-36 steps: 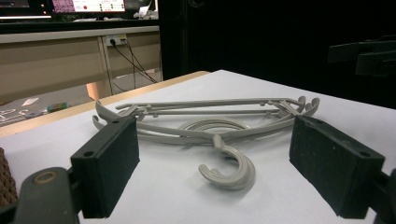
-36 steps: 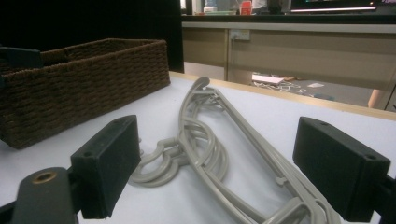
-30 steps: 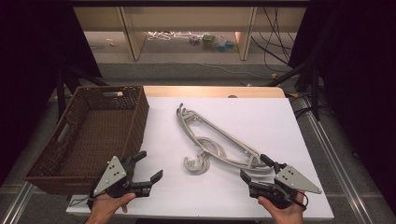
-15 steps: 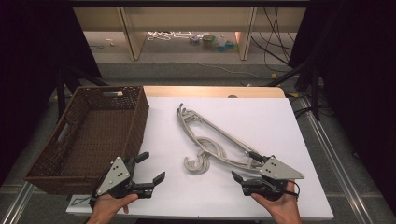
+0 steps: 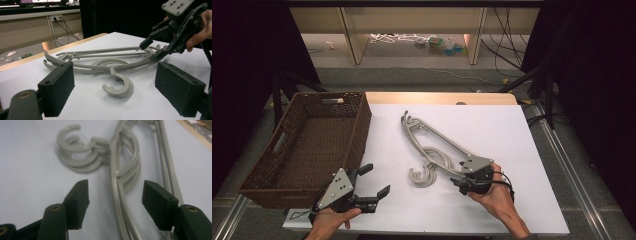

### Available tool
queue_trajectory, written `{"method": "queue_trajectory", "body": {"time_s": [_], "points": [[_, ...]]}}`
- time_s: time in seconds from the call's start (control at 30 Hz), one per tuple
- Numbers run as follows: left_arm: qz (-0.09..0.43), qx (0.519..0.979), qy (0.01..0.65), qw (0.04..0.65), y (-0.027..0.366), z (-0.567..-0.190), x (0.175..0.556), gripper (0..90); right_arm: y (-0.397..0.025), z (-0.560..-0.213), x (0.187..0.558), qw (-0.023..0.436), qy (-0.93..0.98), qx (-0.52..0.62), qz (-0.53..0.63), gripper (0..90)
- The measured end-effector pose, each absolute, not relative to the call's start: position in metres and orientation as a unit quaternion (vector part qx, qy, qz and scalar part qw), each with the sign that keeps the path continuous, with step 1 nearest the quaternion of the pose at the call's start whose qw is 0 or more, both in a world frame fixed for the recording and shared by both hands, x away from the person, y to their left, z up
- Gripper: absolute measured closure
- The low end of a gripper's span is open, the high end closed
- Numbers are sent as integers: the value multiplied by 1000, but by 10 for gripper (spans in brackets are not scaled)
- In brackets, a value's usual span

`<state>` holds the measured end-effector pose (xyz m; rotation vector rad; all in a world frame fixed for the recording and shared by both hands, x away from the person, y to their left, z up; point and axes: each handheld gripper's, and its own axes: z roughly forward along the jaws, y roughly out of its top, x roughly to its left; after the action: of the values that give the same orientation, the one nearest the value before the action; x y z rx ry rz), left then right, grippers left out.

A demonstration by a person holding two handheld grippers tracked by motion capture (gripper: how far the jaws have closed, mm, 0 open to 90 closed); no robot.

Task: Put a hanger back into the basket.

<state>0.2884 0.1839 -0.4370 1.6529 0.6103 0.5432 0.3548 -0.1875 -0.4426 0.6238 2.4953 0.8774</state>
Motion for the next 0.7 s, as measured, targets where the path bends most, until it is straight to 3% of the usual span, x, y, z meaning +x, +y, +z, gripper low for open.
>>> {"method": "queue_trajectory", "body": {"time_s": [0.7], "points": [[239, 726, 260, 590, 183, -438, 289, 158, -162, -461, 385, 207, 941, 157, 217, 713]]}}
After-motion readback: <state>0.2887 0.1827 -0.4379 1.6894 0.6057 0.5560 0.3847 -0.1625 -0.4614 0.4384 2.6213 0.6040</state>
